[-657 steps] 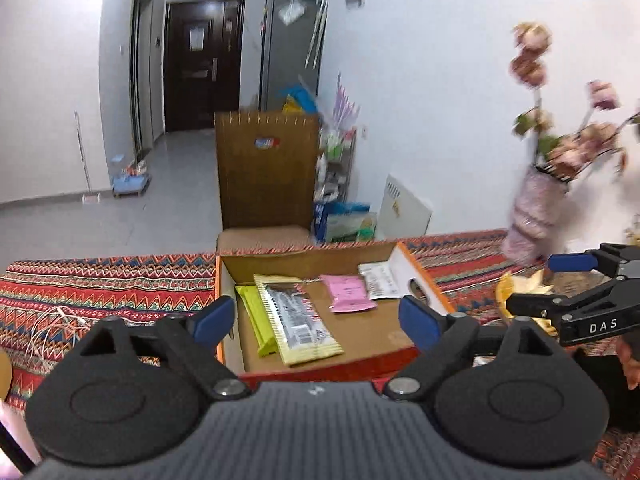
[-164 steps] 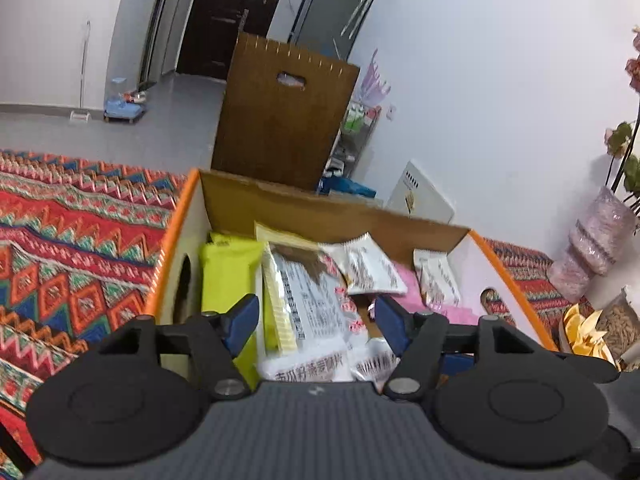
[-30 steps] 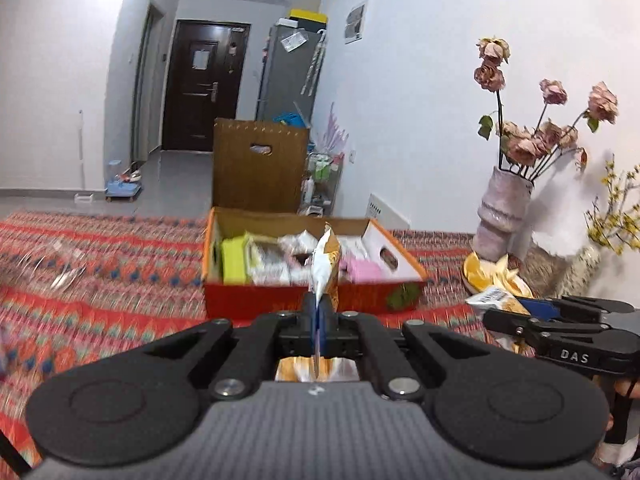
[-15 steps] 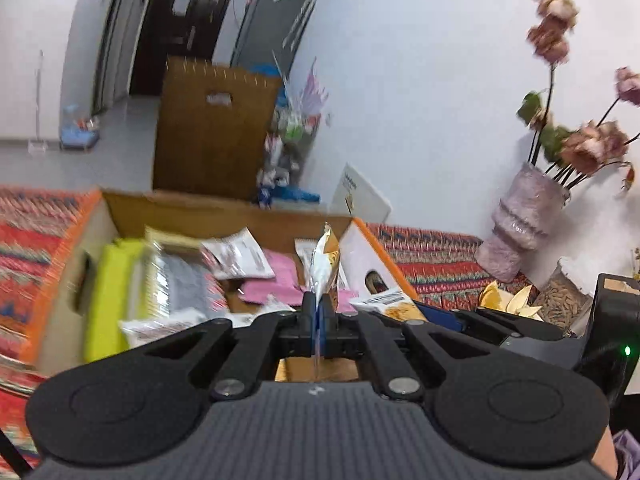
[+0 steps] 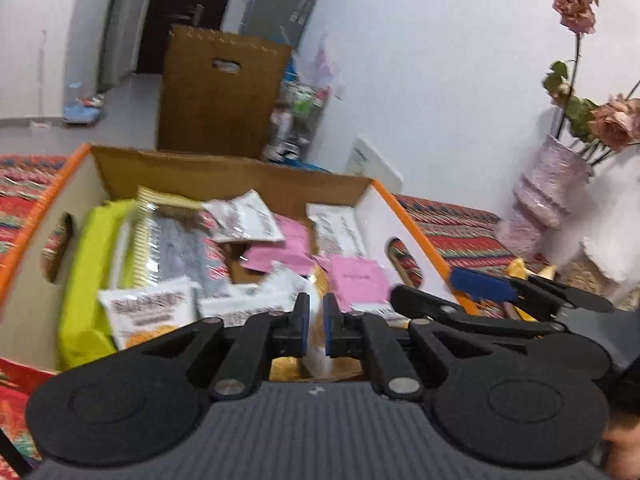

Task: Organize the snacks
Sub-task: 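Carry both packets into the cardboard box and open both tools, then withdraw both tools from the box back toward the snack pile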

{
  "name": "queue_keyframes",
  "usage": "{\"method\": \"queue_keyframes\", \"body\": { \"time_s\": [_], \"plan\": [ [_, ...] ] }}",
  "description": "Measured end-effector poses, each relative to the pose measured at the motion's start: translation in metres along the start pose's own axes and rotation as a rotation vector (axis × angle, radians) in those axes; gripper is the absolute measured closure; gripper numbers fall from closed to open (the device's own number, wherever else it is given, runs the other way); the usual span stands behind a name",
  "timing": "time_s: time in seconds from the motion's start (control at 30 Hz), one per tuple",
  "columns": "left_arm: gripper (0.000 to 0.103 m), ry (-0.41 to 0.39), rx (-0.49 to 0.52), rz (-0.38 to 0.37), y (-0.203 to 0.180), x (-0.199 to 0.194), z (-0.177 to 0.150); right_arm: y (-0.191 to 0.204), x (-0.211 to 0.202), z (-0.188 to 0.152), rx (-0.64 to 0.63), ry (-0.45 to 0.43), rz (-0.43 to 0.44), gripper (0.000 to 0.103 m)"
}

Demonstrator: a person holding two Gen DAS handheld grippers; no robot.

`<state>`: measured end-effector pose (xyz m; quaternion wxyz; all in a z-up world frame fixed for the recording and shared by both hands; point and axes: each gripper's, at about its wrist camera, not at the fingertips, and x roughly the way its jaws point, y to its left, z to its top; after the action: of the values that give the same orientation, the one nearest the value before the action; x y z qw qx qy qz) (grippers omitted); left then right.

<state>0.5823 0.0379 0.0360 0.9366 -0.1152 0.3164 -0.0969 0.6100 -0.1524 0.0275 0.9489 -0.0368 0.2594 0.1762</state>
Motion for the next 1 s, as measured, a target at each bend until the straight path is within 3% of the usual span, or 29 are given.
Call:
{"method": "queue_keyframes", "body": {
  "time_s": [0.23,0.43,0.47,0.53,0.67,0.73,1.0],
  "plan": [
    [0.096,-0.06,0.048,0.059,0.0,-0.065,0.0,0.016,-0.054,0.006,-0.022,-0.058,-0.001,0.036],
    [0.093,-0.108,0.138,0.163,0.007,-0.159,-0.029,0.03,-0.131,-0.001,-0.05,-0.095,0.013,0.029],
    [0.089,-0.111,0.147,0.173,0.007,-0.172,-0.036,0.033,-0.147,-0.005,-0.057,-0.1,0.012,0.028],
    [0.057,-0.132,0.177,0.195,0.007,-0.206,-0.056,0.037,-0.172,-0.014,-0.063,-0.107,0.012,0.027],
    [0.047,-0.185,0.228,0.245,0.001,-0.265,-0.102,0.05,-0.226,-0.047,-0.068,-0.105,0.022,0.021],
    [0.027,-0.206,0.232,0.26,-0.002,-0.29,-0.126,0.058,-0.249,-0.065,-0.067,-0.098,0.02,0.02],
    [0.006,-0.175,0.166,0.245,-0.012,-0.342,-0.223,0.082,-0.326,-0.154,0.027,-0.07,-0.002,0.011]
  ]
}}
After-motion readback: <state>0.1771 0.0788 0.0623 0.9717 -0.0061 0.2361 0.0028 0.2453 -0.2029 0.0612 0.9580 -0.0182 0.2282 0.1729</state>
